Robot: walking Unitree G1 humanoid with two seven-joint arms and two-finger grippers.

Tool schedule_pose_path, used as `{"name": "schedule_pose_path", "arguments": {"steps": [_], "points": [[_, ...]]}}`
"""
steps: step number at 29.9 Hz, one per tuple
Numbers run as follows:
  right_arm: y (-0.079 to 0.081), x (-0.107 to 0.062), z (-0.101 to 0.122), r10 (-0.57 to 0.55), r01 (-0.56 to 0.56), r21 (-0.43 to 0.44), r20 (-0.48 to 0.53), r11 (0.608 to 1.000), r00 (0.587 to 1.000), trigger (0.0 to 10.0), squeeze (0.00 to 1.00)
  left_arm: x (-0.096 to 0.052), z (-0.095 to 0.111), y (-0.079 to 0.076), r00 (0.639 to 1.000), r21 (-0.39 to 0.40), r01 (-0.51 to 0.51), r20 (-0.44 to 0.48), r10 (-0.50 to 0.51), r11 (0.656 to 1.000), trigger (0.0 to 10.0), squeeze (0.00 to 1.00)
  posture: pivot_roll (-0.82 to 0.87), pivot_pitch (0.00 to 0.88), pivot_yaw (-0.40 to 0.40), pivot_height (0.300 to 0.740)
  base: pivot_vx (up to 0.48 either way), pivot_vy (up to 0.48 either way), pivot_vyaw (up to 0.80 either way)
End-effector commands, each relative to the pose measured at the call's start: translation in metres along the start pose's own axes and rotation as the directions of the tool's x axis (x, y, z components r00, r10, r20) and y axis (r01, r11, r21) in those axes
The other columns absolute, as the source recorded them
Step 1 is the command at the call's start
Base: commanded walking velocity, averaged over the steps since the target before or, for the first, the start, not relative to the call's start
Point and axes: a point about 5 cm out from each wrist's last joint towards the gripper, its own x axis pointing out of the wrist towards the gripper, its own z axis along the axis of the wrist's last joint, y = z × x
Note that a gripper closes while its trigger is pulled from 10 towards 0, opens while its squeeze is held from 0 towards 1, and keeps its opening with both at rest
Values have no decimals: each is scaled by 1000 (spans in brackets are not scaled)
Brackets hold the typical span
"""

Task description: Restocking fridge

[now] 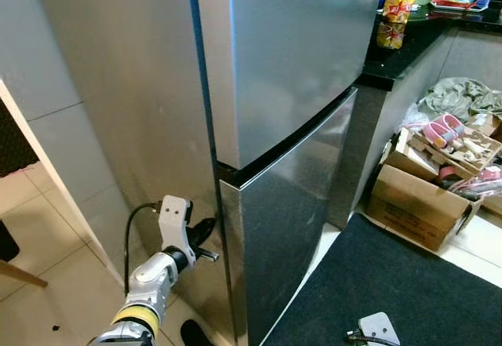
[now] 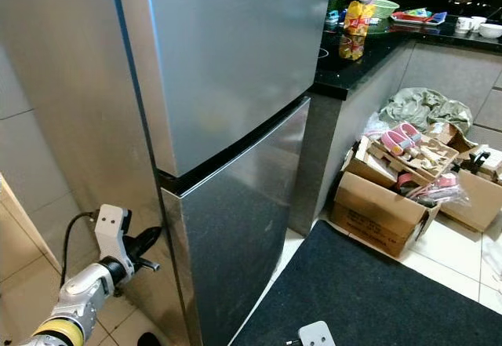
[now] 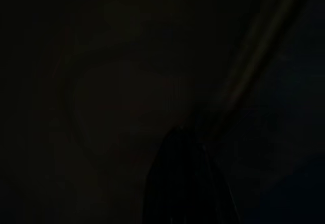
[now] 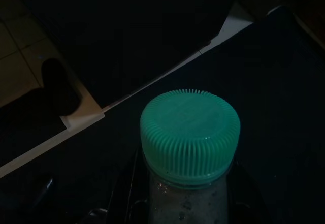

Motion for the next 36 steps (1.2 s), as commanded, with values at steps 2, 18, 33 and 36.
{"name": "schedule_pose_path", "arguments": {"steps": [2, 18, 33, 36], "points": [[-1, -2, -3, -2, 2, 0, 0, 1000, 1000, 10000, 0, 7, -3, -18, 997, -2, 81, 4, -81, 997, 10000, 0, -64, 132, -1, 740, 0, 0, 0], [2, -2, -4, -4, 4, 7, -1, 1000, 1000, 10000, 0, 15, -1, -22, 998, 15, 67, -16, -67, 998, 10000, 1000, -62, 133, 13, 740, 0, 0, 0], [2, -3, -8, -7, 7, 14, -10, 1000, 1000, 10000, 0, 27, -20, -103, 806, -115, 570, -112, -581, 814, 10000, 522, -58, 132, 24, 740, 0, 0, 0], [3, -3, -8, -9, 9, 19, -10, 1000, 1000, 10000, 0, 32, -16, -134, 748, -136, 652, -46, -662, 746, 10000, 176, -62, 132, 29, 740, 0, 0, 0]]}}
